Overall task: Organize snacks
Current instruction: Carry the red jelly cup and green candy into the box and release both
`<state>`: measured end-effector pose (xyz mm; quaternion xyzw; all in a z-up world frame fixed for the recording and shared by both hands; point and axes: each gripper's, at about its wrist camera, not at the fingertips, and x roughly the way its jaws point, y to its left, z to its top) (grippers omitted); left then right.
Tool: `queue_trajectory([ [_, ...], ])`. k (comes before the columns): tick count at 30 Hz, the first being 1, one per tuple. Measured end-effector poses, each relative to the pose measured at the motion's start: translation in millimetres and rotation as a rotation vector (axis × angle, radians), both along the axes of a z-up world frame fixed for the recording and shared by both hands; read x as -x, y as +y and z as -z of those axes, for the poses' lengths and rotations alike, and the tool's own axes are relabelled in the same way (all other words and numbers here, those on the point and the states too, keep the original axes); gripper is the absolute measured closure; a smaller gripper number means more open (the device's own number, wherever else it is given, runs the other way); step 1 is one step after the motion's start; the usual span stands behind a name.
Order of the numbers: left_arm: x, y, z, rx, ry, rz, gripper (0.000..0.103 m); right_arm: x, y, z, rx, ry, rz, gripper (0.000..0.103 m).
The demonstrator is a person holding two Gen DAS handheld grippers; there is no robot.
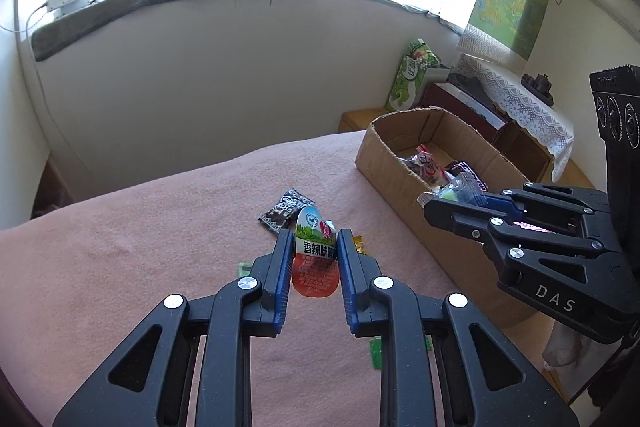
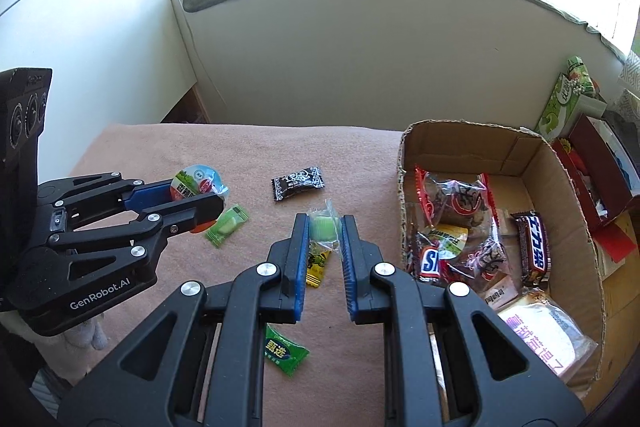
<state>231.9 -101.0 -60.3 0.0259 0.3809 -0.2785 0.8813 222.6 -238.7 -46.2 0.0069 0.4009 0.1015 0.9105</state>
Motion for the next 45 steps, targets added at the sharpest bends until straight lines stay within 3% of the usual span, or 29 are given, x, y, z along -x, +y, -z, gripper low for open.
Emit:
queue_trajectory([
  [16, 8.5, -98.7, -13.7, 0.066, -0.002, 0.161, 0.083, 23.4, -95.3, -12.8, 0.023, -0.035, 0.171, 0.087],
  [28, 19.0, -134.8, -13.8, 0.059, 0.004, 0.216, 0.082, 28.8, -139.4, -3.3, 0.022, -0.017, 0.264, 0.087],
  [30, 20.8, -137.9, -15.7, 0.054, 0.0, 0.216, 0.08, 29.5, -142.0, -3.2, 0.027, -0.017, 0.271, 0.083],
  [32, 22.1, -137.7, -17.7, 0.056, -0.003, 0.213, 0.071, 30.3, -143.0, -3.7, 0.029, -0.017, 0.279, 0.067],
  [34, 23.2, -136.6, -19.7, 0.055, -0.01, 0.209, 0.069, 32.0, -144.2, -5.1, 0.035, -0.029, 0.291, 0.051],
  [37, 24.6, -133.5, -22.1, 0.056, -0.012, 0.202, 0.069, 33.6, -146.1, -7.9, 0.036, -0.035, 0.302, 0.049],
  [40, 26.3, -129.3, -23.4, 0.057, -0.014, 0.196, 0.069, 35.2, -147.1, -10.1, 0.046, -0.042, 0.312, 0.035],
  [43, 27.2, -126.0, -24.2, 0.056, -0.015, 0.188, 0.062, 37.0, -146.1, -12.0, 0.051, -0.045, 0.317, 0.034],
  [45, 27.8, -123.5, -24.5, 0.059, -0.016, 0.184, 0.06, 37.8, -144.6, -13.3, 0.052, -0.047, 0.318, 0.028],
])
